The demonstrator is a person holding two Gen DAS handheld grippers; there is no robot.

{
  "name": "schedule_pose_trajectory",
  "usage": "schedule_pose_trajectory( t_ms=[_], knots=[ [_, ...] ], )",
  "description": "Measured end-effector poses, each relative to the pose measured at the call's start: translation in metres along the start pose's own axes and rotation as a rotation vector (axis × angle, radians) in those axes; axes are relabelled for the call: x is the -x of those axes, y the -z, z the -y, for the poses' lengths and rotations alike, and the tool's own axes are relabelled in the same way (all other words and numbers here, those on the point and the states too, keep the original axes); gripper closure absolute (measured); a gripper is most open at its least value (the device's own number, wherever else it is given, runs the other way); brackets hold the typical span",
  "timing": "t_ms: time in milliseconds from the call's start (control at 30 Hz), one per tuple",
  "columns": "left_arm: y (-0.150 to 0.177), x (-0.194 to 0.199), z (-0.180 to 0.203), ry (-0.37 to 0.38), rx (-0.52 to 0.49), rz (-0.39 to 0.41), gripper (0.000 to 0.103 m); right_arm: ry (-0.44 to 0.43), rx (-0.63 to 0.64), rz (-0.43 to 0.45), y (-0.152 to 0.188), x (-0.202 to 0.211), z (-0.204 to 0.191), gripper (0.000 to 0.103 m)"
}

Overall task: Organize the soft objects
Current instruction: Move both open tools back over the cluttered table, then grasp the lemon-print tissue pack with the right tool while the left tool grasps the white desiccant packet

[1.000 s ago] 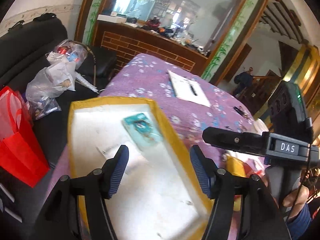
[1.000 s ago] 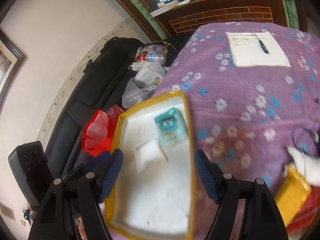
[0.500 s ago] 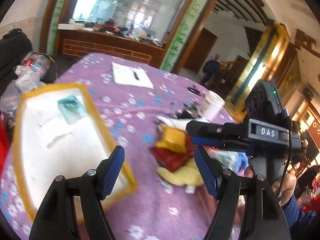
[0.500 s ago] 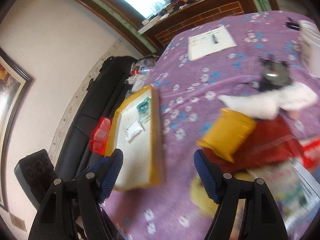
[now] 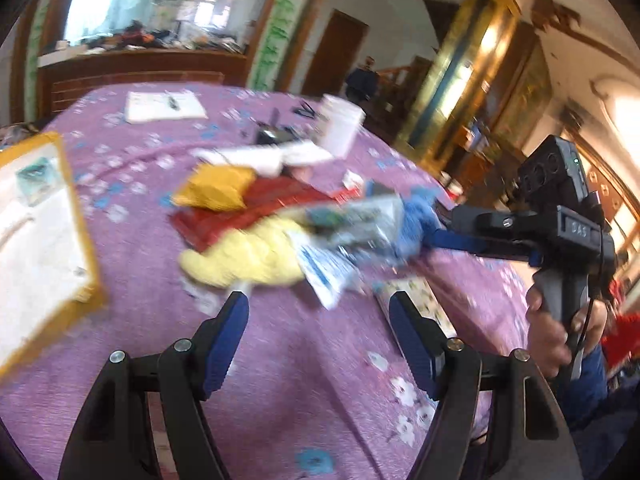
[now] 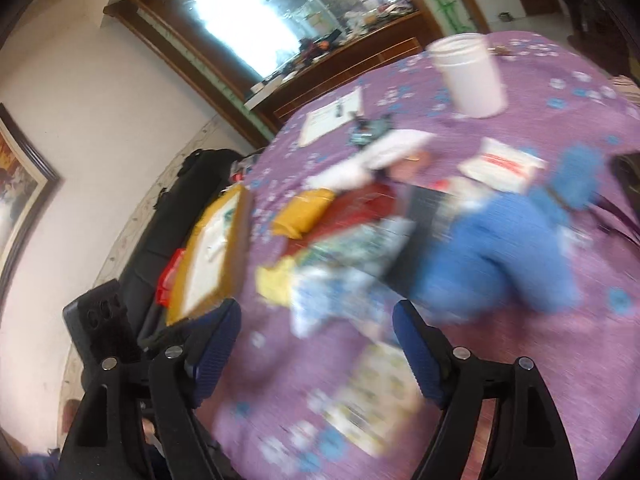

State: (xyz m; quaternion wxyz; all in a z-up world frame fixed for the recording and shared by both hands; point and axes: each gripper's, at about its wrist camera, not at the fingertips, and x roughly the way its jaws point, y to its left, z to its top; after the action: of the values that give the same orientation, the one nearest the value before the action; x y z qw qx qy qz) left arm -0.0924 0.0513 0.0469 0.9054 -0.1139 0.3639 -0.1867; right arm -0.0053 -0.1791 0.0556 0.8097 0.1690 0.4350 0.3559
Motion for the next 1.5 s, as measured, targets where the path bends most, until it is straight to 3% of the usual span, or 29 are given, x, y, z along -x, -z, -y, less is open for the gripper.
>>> schedule_pose_trajectory(
  t_ms=[233, 367, 567, 667, 800, 967, 1000, 1067, 1167, 1267, 1367, 1433, 1500],
  knots=[
    [0.021, -0.030, -0.010, -0.031, 0.039, -0.091, 0.031, 0.028, -0.031, -0.011, 0.027, 0.026, 0.045, 0.018],
    [0.022, -0.024, -0.013, -0.007, 0.048, -0.067, 0.031, 0.011, 0.001, -0.053, 0.035, 0.013, 0.039, 0.018],
    [0.019, -0.024, -0.015, -0.009, 0.065, -0.066, 0.031, 0.119, 0.192, -0.150, 0.045, -0.015, -0.011, 0.015],
    [0.014, -0.022, -0.014, -0.054, 0.043, -0.069, 0.030, 0.261, 0.198, -0.204, 0.050, -0.032, -0.014, 0.015],
    [0.003, -0.017, -0.017, -0.076, 0.037, -0.051, 0.022, 0.262, 0.172, -0.228, 0.053, -0.045, -0.008, 0.015],
    [-0.014, -0.019, -0.012, -0.089, 0.017, -0.054, 0.021, 0.345, 0.257, -0.201, 0.053, -0.060, -0.018, 0.015],
    [-0.017, -0.020, -0.009, -0.079, 0.010, -0.059, 0.021, 0.360, 0.277, -0.183, 0.054, -0.060, -0.018, 0.030],
    [-0.018, -0.024, -0.003, -0.047, 0.002, -0.085, 0.021, 0.389, 0.307, -0.170, 0.052, -0.059, -0.015, 0.034],
    [-0.016, -0.034, 0.009, 0.015, -0.017, -0.137, 0.021, 0.375, 0.270, -0.126, 0.044, -0.042, -0.001, 0.035],
    [-0.018, -0.048, 0.011, 0.013, 0.006, -0.156, 0.021, 0.316, 0.232, -0.095, 0.040, -0.029, 0.008, 0.035],
    [-0.023, -0.068, 0.004, 0.018, 0.081, -0.183, 0.030, 0.301, 0.222, -0.076, 0.040, -0.023, 0.013, 0.035],
    [-0.028, -0.079, -0.001, 0.050, 0.146, -0.197, 0.051, 0.302, 0.222, -0.080, 0.041, -0.025, 0.014, 0.035],
    [-0.034, -0.091, 0.001, 0.050, 0.162, -0.210, 0.054, 0.304, 0.216, -0.084, 0.043, -0.026, 0.019, 0.035]
  ],
)
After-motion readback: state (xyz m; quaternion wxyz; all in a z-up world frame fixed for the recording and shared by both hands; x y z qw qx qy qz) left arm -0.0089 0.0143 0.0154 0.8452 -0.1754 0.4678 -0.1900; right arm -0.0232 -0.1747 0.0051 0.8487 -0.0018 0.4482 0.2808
